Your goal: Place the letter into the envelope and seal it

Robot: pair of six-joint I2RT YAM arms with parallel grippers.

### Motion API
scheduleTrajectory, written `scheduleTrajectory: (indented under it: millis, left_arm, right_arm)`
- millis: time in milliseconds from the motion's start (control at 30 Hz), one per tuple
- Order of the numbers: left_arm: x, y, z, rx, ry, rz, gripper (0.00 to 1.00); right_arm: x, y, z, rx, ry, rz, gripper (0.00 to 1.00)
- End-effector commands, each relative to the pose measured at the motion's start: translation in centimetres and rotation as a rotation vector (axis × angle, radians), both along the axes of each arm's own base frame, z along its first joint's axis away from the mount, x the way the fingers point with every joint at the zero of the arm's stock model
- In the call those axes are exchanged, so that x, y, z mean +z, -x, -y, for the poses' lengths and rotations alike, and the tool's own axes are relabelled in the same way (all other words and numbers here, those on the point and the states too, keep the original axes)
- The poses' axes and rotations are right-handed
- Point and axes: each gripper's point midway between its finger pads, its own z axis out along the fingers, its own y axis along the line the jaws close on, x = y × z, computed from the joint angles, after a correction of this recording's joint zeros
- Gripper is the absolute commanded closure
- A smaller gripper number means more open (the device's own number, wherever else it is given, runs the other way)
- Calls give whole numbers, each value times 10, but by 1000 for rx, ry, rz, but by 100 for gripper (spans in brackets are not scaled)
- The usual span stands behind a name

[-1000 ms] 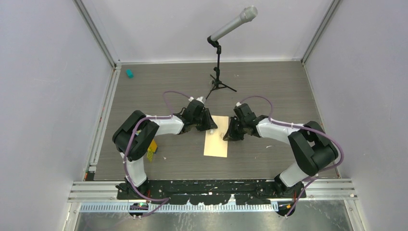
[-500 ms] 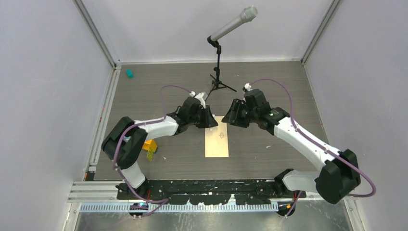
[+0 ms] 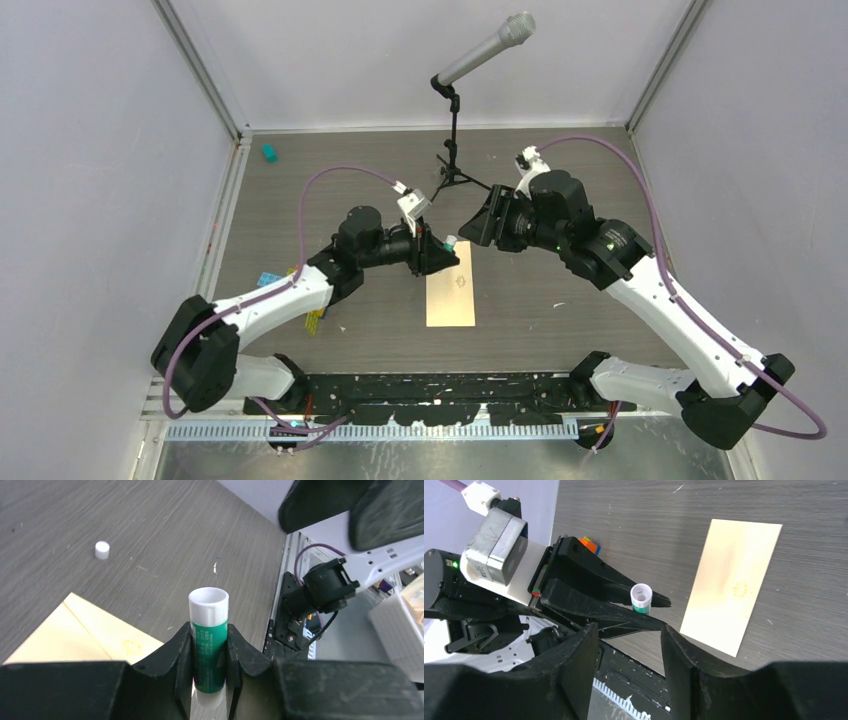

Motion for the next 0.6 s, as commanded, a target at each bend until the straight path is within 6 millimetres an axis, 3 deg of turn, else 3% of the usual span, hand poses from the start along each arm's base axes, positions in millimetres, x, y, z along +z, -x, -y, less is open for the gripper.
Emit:
scheduleTrajectory:
  millis: [0,200,367,567]
  left_arm:
    - [37,16,-3,-71,20,245,100]
    - [43,25,-1,-48,-82,393,100]
    - [44,18,-1,23,-139,466,100]
    - [48,11,-2,68,-132,487,100]
  right_arm:
    - [18,7,1,-27,50,49,48]
    - [16,7,-7,-38,98,51,53]
    - [20,5,-13,-30,125,55,53]
    - [12,8,-16,-12,152,33,54]
